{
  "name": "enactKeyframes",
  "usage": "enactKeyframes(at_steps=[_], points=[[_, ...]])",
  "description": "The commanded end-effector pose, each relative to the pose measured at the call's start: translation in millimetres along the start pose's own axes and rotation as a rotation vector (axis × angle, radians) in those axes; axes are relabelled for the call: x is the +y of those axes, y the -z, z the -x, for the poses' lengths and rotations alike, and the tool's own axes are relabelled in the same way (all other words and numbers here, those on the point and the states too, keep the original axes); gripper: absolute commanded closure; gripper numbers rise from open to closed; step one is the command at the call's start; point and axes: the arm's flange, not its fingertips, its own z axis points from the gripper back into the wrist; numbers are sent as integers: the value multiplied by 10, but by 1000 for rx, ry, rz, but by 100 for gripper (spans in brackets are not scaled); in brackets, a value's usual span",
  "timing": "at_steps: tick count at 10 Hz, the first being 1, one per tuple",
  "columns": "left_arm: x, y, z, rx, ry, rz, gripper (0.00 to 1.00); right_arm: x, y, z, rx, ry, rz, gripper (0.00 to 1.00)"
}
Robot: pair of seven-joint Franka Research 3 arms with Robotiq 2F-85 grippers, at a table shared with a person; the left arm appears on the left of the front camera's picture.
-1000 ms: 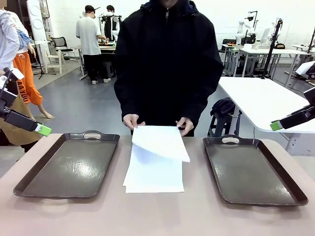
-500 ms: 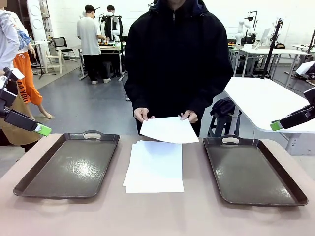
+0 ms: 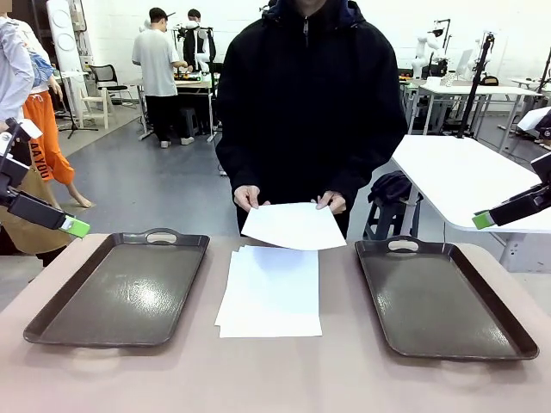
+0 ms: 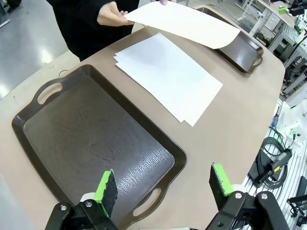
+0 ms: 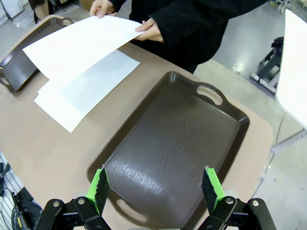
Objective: Sort the A4 documents.
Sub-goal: Receive the A4 Paper.
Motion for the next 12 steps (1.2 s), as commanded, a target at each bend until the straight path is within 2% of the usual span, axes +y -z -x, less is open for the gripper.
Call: enactKeyframes(at_steps=[1, 12], points=[[36, 1, 3, -10, 17, 14, 0, -1, 8, 3, 3, 0, -1, 0], [36, 1, 3, -10, 17, 14, 0, -1, 8, 3, 3, 0, -1, 0]])
